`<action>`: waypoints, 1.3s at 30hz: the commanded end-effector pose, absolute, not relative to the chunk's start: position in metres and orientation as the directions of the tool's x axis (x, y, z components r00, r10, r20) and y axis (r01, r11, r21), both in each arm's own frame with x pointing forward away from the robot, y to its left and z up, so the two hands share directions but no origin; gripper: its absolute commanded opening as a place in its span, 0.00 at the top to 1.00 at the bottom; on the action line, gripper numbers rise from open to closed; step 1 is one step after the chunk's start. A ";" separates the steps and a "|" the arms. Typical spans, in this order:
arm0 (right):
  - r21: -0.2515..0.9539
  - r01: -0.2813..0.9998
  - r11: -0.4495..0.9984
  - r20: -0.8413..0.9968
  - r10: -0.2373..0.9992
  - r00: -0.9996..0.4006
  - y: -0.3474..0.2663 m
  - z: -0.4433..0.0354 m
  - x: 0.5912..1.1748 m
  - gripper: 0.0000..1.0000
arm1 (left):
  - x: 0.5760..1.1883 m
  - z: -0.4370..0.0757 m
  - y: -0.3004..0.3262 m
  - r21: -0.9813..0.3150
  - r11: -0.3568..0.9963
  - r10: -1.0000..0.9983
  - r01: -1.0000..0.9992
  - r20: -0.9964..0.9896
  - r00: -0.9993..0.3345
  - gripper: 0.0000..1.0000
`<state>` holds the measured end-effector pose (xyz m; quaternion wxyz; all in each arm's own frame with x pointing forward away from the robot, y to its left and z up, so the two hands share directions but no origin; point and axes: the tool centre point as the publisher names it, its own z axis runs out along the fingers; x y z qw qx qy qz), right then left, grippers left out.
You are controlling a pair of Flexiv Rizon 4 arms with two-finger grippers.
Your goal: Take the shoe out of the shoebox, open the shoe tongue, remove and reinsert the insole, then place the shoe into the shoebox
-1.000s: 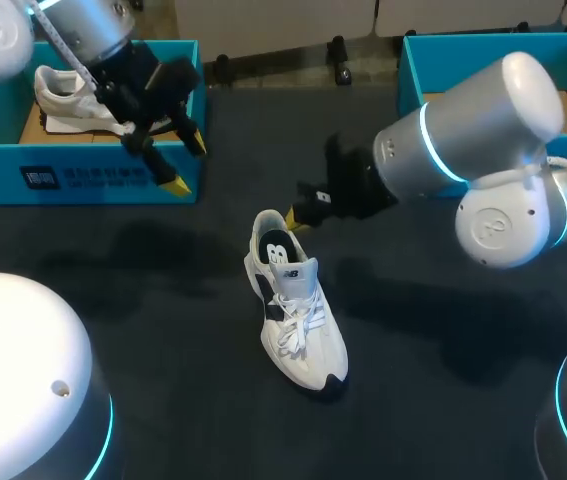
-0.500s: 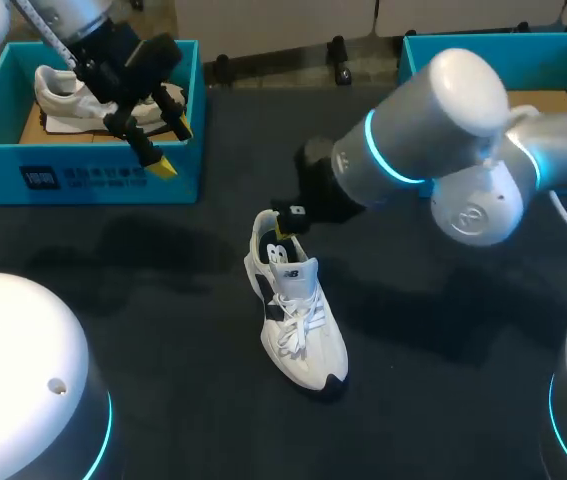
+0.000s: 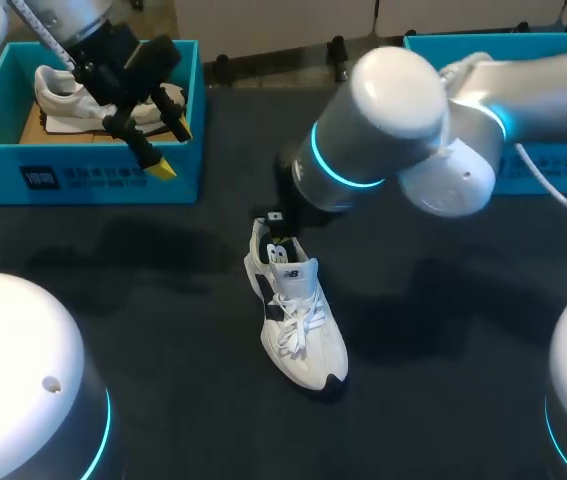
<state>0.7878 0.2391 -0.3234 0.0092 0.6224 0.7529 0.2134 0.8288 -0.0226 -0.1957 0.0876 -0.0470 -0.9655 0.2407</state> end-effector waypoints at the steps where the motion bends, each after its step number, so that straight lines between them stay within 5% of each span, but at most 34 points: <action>1: 0.337 0.932 0.131 0.103 0.979 -0.175 0.242 -0.322 0.786 1.00 | 0.827 -0.195 -0.022 -0.472 0.880 0.132 0.049 0.145 -0.981 0.00; 39: 0.326 0.934 0.144 0.161 0.966 -0.205 0.234 -0.369 0.792 1.00 | 0.827 -0.195 -0.022 -0.472 0.880 0.132 0.049 0.145 -0.981 0.00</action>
